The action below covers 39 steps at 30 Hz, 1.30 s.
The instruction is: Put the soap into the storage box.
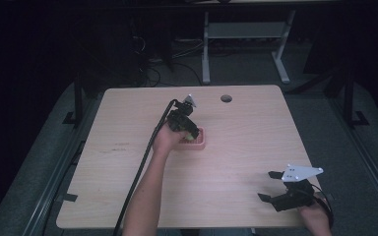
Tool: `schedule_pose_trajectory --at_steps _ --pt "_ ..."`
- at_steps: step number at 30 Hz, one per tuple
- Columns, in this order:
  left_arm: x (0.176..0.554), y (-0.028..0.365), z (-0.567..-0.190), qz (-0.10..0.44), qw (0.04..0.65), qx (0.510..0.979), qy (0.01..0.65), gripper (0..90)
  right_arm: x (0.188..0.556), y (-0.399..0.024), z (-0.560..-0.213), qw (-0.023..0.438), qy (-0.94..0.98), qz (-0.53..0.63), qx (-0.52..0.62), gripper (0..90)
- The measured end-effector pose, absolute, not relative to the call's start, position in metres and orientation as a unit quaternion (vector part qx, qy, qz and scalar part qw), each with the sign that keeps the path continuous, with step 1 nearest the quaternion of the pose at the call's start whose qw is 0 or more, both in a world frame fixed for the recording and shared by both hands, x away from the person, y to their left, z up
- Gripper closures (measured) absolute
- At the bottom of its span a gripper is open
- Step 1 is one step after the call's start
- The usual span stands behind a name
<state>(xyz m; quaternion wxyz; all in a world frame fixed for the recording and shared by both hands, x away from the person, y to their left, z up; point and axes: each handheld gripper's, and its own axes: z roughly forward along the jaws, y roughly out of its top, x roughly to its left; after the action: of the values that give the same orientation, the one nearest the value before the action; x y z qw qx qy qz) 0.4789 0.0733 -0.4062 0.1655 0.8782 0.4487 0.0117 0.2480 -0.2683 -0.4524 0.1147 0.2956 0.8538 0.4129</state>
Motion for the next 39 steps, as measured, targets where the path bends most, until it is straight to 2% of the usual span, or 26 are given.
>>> schedule_pose_trajectory --at_steps 39 --pt "0.481 0.069 -0.423 0.013 0.142 0.879 0.454 26.5 0.248 -0.267 -0.452 0.112 0.855 0.412 0.296 13.8"
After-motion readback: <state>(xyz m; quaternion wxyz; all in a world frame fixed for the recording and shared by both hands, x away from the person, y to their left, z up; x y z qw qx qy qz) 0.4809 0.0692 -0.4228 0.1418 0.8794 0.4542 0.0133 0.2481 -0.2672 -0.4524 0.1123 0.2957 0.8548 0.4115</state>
